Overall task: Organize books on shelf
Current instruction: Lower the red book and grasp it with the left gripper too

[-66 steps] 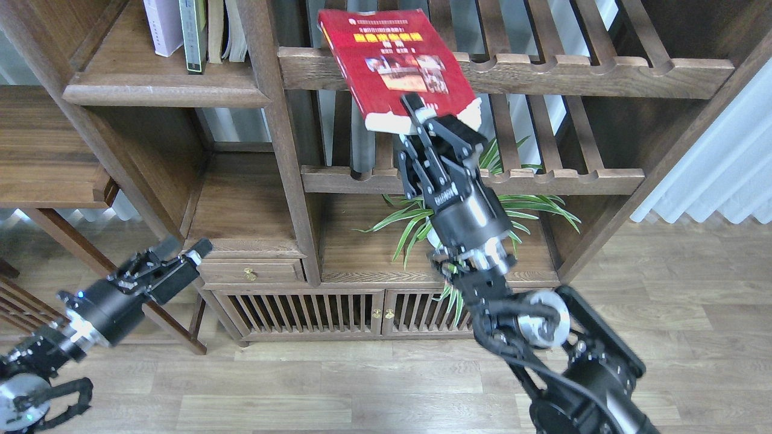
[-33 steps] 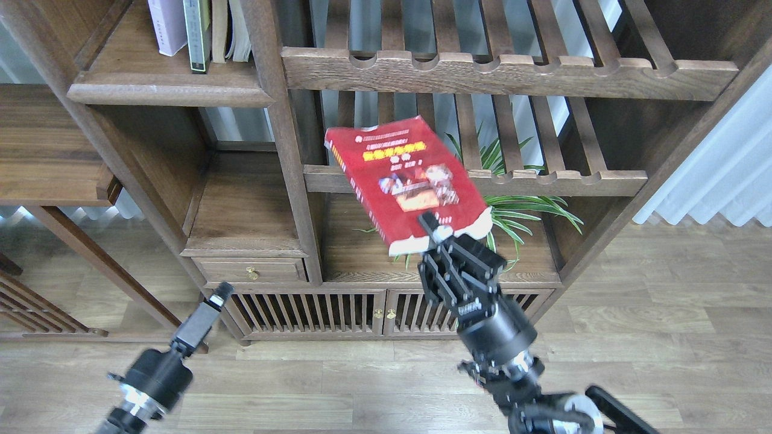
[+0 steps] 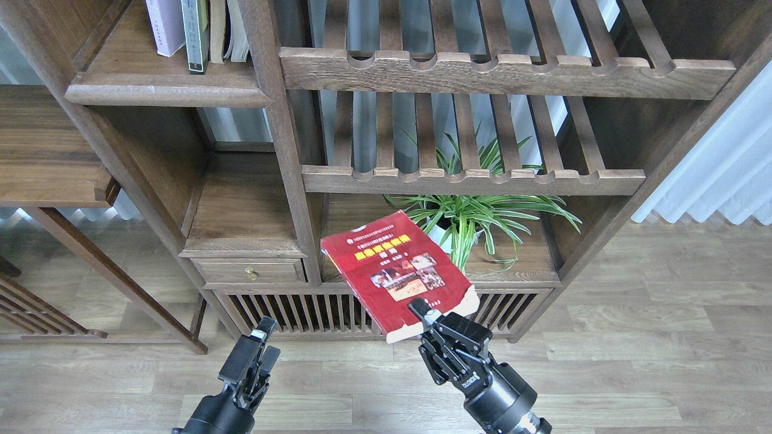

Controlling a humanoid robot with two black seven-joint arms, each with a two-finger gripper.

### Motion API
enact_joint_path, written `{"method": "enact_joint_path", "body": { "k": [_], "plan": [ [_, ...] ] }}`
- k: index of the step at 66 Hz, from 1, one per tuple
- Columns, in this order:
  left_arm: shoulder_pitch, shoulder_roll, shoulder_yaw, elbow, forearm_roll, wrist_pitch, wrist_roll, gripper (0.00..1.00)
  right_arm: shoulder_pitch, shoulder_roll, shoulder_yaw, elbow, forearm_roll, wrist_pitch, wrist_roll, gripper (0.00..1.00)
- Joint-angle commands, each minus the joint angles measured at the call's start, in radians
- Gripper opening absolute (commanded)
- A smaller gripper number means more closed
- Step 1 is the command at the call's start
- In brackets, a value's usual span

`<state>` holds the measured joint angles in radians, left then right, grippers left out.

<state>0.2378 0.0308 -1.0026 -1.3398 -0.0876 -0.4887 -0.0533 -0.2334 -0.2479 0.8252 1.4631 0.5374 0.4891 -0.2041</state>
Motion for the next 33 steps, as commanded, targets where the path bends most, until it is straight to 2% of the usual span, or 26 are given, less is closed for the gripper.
{"method": "enact_joint_path", "body": {
  "k": [1,13,33],
  "plan": [
    [-0.006,-0.015,0.016,-0.01,-0.001,0.0,0.0,1.0,-0.001,0.004,-0.035,-0.006,-0.001,0.0,-0.012,0.07],
    [-0.008,-0.031,0.058,-0.009,0.0,0.0,0.006,1.0,-0.017,0.01,-0.072,-0.006,-0.008,0.0,-0.034,0.07],
    [-0.009,-0.031,0.096,-0.004,0.0,0.0,0.01,0.99,-0.04,0.021,-0.093,-0.004,-0.04,0.0,-0.038,0.07]
  ]
}}
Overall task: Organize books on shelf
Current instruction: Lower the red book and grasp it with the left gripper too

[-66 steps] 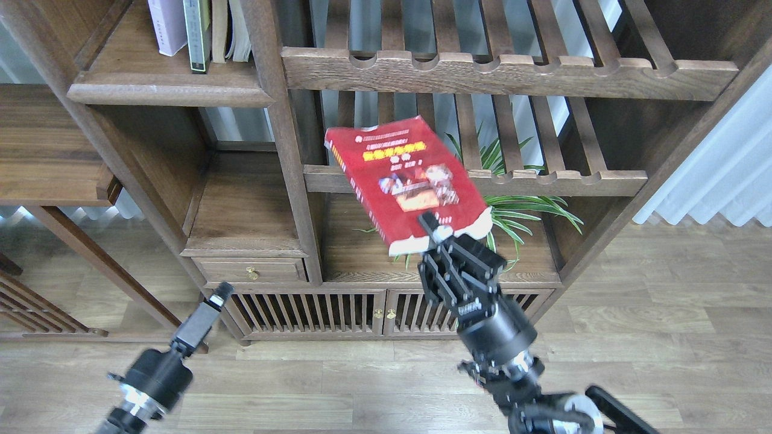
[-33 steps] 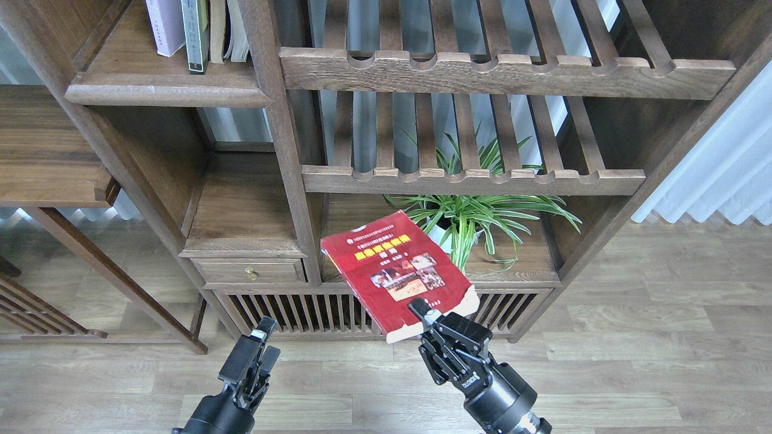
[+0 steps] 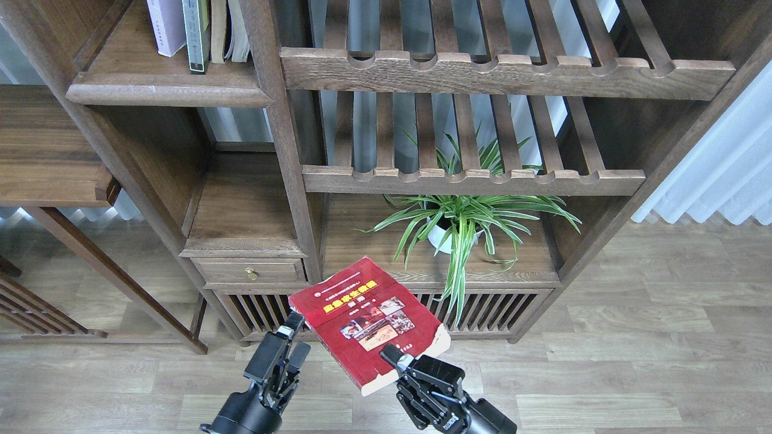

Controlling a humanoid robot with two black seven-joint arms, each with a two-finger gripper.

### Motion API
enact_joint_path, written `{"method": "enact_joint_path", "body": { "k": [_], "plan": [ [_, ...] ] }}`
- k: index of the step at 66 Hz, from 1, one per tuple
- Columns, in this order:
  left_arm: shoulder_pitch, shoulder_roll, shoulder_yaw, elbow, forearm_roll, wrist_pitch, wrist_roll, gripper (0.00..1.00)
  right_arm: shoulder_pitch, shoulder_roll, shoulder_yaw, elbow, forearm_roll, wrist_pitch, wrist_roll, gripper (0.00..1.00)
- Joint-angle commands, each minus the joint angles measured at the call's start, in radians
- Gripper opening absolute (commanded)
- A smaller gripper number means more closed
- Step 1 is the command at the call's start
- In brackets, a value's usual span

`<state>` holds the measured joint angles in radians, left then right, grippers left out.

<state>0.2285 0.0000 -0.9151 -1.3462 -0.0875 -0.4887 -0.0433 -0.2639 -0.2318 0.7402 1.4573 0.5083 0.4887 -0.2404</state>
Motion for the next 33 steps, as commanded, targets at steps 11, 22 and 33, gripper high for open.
{"method": "enact_joint_path", "body": {
  "k": [11,22,33],
  "plan": [
    [0.0,0.0,0.01,0.004,0.0,0.0,-0.001,0.9,-0.028,0.011,-0.022,0.002,-0.034,0.0,-0.008,0.07],
    [-0.006,0.0,0.019,0.01,0.0,0.0,0.0,0.74,-0.043,0.017,-0.028,0.002,-0.045,0.0,-0.008,0.07],
    [-0.005,0.0,0.033,0.018,0.0,0.0,0.022,0.46,-0.047,0.019,-0.031,0.002,-0.051,0.0,-0.008,0.07]
  ]
}}
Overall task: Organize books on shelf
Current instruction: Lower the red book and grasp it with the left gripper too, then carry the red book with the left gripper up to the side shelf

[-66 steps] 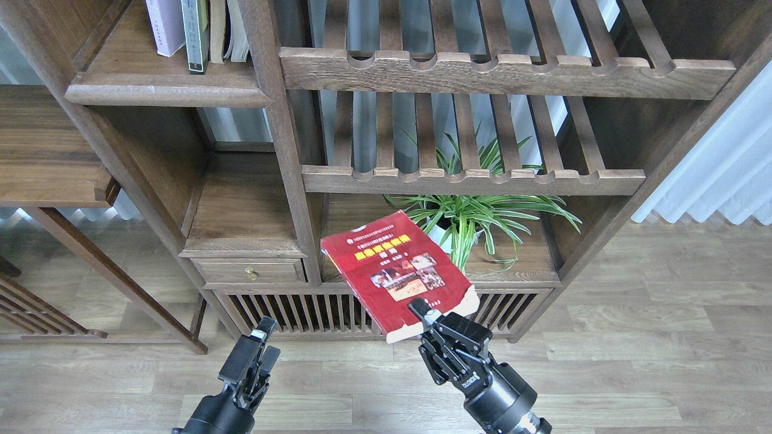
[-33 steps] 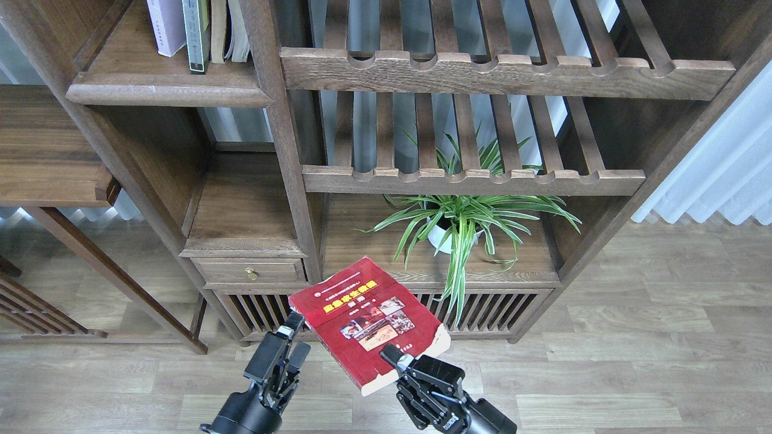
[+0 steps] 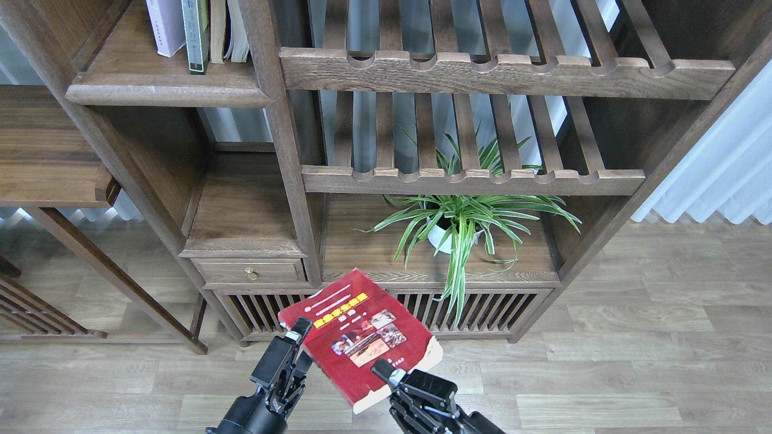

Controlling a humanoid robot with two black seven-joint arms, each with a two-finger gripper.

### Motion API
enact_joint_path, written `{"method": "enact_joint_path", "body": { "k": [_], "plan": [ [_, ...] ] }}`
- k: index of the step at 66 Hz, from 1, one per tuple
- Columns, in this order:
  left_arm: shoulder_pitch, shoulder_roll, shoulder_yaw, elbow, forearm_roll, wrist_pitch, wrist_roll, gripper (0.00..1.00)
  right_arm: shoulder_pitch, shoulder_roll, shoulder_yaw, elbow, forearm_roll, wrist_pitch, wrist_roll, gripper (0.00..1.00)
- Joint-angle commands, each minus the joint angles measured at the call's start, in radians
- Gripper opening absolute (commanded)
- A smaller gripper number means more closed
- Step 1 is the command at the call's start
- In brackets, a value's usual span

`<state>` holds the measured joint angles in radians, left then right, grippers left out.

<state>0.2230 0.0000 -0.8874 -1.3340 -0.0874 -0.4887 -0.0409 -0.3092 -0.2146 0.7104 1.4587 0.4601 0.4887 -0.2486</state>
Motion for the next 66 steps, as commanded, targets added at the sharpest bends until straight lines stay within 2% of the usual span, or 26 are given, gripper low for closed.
{"method": "enact_joint_path", "body": {
  "k": [1,3,4,7,8,9,18,21,24,27,28,29,30,31,32,34,35,37,43,50,52,53,55,61,66],
  "plan": [
    [0.001,0.0,0.005,0.007,0.0,0.0,0.027,0.43,-0.002,0.003,-0.002,0.0,-0.003,0.0,0.0,0.07],
    [0.001,0.0,0.005,0.007,0.0,0.0,0.039,0.39,-0.002,0.003,-0.002,0.0,-0.004,0.0,0.0,0.07],
    [0.002,0.0,0.007,0.009,0.0,0.0,0.065,0.28,-0.002,0.003,-0.002,0.0,-0.009,0.0,0.0,0.07],
    [0.003,0.0,0.007,0.01,0.0,0.0,0.079,0.18,-0.002,0.003,-0.002,0.0,-0.009,0.0,0.0,0.07],
    [0.003,0.0,0.007,0.01,0.0,0.0,0.084,0.1,-0.002,0.004,-0.002,0.0,-0.009,0.0,0.0,0.07],
    [0.003,0.0,0.007,0.009,0.0,0.0,0.085,0.07,-0.002,0.004,-0.002,0.0,-0.009,0.0,0.0,0.07],
    [-0.001,0.0,0.002,0.01,0.011,0.0,0.108,0.02,-0.002,0.006,0.0,0.0,-0.009,0.0,0.0,0.08],
    [-0.001,0.0,-0.001,0.01,0.012,0.0,0.122,0.02,-0.002,0.006,0.001,0.0,-0.011,0.0,0.0,0.12],
    [-0.001,0.0,-0.005,0.007,0.012,0.0,0.127,0.01,-0.001,0.009,0.001,0.0,-0.018,0.0,0.0,0.21],
    [-0.001,0.0,-0.016,0.009,0.014,0.0,0.131,0.01,0.004,0.012,0.003,0.002,-0.044,0.0,0.0,0.37],
    [-0.001,0.0,-0.025,0.009,0.014,0.0,0.133,0.0,0.004,0.012,0.006,0.002,-0.072,0.0,0.0,0.49],
    [-0.001,0.0,-0.028,0.009,0.014,0.0,0.134,0.0,0.005,0.012,0.007,0.002,-0.083,0.0,0.0,0.53],
    [-0.001,0.0,-0.042,0.007,0.014,0.0,0.138,0.0,0.009,0.012,0.009,0.003,-0.118,0.0,0.0,0.64],
    [-0.002,0.0,-0.048,0.009,0.014,0.0,0.139,0.0,0.01,0.014,0.011,0.003,-0.136,0.0,0.0,0.69],
    [-0.002,0.0,-0.067,0.007,0.014,0.0,0.144,0.0,0.013,0.012,0.014,0.002,-0.165,0.0,0.005,0.79],
    [-0.002,0.0,-0.079,0.007,0.014,0.0,0.148,0.0,0.015,0.014,0.015,0.002,-0.188,0.0,0.011,0.86],
    [-0.002,0.0,-0.099,0.006,0.014,0.0,0.153,0.0,0.016,0.014,0.017,0.002,-0.213,0.0,0.014,0.94],
    [-0.004,0.0,-0.117,0.003,0.014,0.0,0.157,0.0,0.016,0.012,0.018,0.002,-0.23,0.0,0.014,0.98],
    [-0.017,0.009,-0.174,-0.005,0.023,0.0,0.179,0.0,0.016,0.009,0.021,0.0,-0.235,0.0,0.015,0.99],
    [-0.042,0.1,-0.265,-0.016,0.067,0.0,0.191,0.0,0.019,0.007,0.038,0.0,-0.235,0.0,0.015,0.99],
    [-0.047,0.136,-0.303,-0.025,0.095,0.0,0.193,0.0,0.021,0.007,0.046,-0.001,-0.235,0.0,0.015,0.99],
    [-0.059,0.203,-0.373,-0.037,0.128,0.0,0.2,0.0,0.03,0.009,0.055,-0.003,-0.235,0.0,0.015,0.99],
    [-0.068,0.254,-0.41,-0.043,0.141,0.0,0.213,0.0,0.041,0.011,0.058,-0.006,-0.235,0.0,0.015,0.99],
    [-0.103,0.377,-0.499,-0.047,0.146,0.0,0.242,0.0,0.064,0.014,0.058,-0.012,-0.235,0.0,0.015,0.99],
    [-0.134,0.454,-0.556,-0.048,0.147,0.0,0.245,0.0,0.09,0.035,0.057,-0.032,-0.235,0.0,0.015,0.99]
  ]
}}
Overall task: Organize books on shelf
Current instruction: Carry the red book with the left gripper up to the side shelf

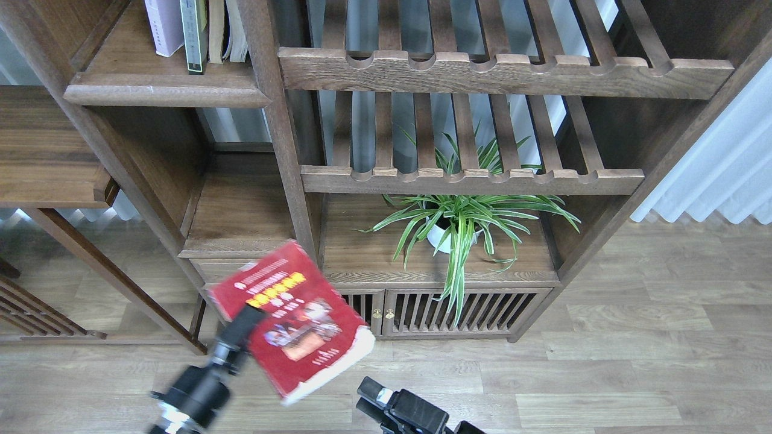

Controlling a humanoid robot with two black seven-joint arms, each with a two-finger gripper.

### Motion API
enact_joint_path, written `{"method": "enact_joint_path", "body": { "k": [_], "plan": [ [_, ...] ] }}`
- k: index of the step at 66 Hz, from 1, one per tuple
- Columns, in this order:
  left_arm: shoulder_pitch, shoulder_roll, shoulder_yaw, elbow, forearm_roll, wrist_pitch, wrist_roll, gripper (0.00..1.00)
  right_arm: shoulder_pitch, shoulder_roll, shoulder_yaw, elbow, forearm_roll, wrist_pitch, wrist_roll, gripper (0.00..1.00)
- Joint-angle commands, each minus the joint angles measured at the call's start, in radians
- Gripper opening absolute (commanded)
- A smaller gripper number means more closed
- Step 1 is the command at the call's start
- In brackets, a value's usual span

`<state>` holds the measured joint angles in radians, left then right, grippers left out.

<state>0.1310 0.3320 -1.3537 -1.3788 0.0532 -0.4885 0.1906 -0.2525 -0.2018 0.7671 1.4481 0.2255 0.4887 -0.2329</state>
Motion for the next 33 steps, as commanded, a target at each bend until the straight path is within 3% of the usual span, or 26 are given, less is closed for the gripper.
{"method": "enact_joint_path", "body": {
  "k": [1,24,33],
  "plan": [
    [-0.053,0.14,-0.1,-0.003,0.007,0.0,0.013,0.0,0.041,0.03,0.0,-0.028,0.0,0.0,0.0,0.99],
    [-0.385,0.364,-0.108,-0.002,0.008,0.0,0.015,0.0,0.096,0.082,-0.011,-0.06,0.0,0.0,-0.002,0.99],
    [-0.553,0.473,-0.067,-0.002,0.008,0.0,0.042,0.01,0.095,0.082,-0.009,-0.06,0.0,0.0,0.0,0.99]
  ]
}}
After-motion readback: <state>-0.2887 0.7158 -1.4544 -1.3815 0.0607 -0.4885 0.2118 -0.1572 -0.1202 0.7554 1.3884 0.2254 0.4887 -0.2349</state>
